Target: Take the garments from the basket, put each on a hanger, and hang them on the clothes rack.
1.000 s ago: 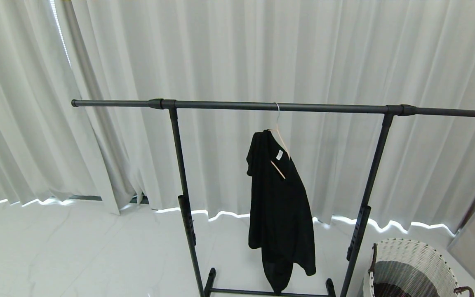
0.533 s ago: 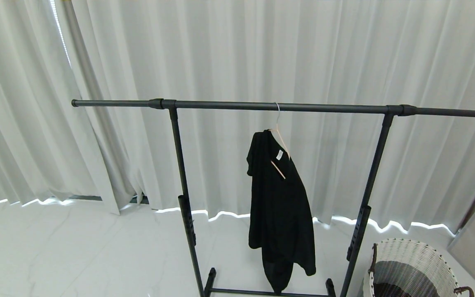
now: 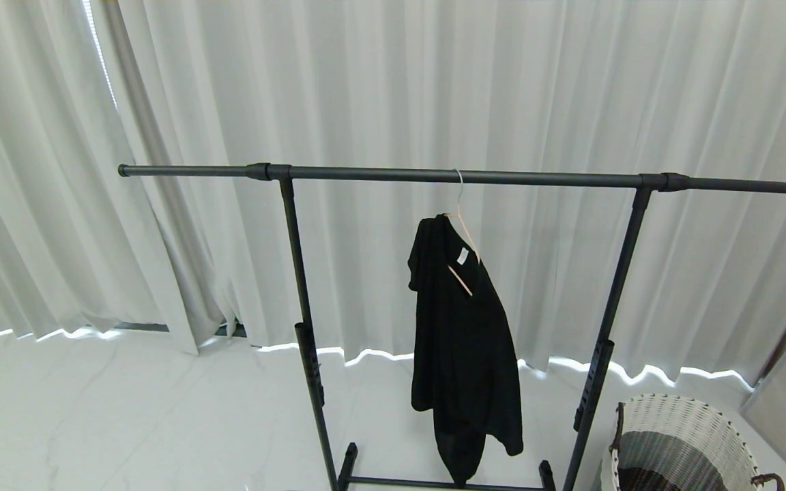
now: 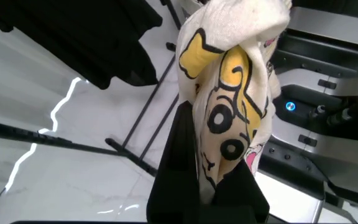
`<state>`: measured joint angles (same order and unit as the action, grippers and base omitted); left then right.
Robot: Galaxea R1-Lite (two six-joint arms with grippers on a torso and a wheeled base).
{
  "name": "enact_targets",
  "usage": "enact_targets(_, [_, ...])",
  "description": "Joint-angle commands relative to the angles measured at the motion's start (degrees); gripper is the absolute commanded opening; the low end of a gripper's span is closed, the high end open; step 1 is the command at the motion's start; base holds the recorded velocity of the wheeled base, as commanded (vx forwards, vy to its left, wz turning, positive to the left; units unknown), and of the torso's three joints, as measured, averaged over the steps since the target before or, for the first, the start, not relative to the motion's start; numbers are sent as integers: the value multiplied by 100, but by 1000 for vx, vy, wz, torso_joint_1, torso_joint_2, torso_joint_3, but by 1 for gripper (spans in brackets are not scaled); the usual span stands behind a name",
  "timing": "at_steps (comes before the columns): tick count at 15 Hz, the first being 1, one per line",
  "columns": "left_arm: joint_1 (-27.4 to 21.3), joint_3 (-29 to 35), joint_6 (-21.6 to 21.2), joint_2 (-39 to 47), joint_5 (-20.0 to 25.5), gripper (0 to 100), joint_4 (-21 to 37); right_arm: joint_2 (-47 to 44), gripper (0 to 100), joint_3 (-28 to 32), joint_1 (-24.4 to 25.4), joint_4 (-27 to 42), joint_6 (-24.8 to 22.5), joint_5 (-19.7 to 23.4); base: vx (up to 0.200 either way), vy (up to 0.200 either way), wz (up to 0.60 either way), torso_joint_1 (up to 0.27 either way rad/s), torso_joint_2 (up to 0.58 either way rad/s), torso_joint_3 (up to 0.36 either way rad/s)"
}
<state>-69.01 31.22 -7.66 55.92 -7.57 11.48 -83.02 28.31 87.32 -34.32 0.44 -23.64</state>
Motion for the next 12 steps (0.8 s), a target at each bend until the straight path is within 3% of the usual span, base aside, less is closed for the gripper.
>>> enact_targets(1, [10,-11,10,-2,-16,0,3,22,0,-1,4,4,0,-1,0,0,0,0,0,0])
enact_targets(2, [46,-11,1,-2,-43,0,3,31,0,-9,-5,4,-9,-9,0,0,0,0,0,0])
enact_targets(3, [90,-28,1,-11,-52,0,3,31,100,-9,-5,4,-9,-18,0,0,0,0,0,0])
enact_targets(6, [336,-55,-34,-125,-131,0,-6,66,100,-36,-216,4,-53,-97,0,0,0,0,0,0])
enact_targets(7, [459,-81,-105,-230,-227,0,3,146,100,-36,-488,4,-141,-159,0,0,0,0,0,0])
enact_targets(10, [933,-143,-430,-521,-403,0,-6,321,100,-97,-1094,4,-176,-132,0,0,0,0,0,0])
enact_targets(12, [1153,-46,-641,-626,-403,0,-313,330,100,-220,-1235,4,-132,-97,0,0,0,0,0,0])
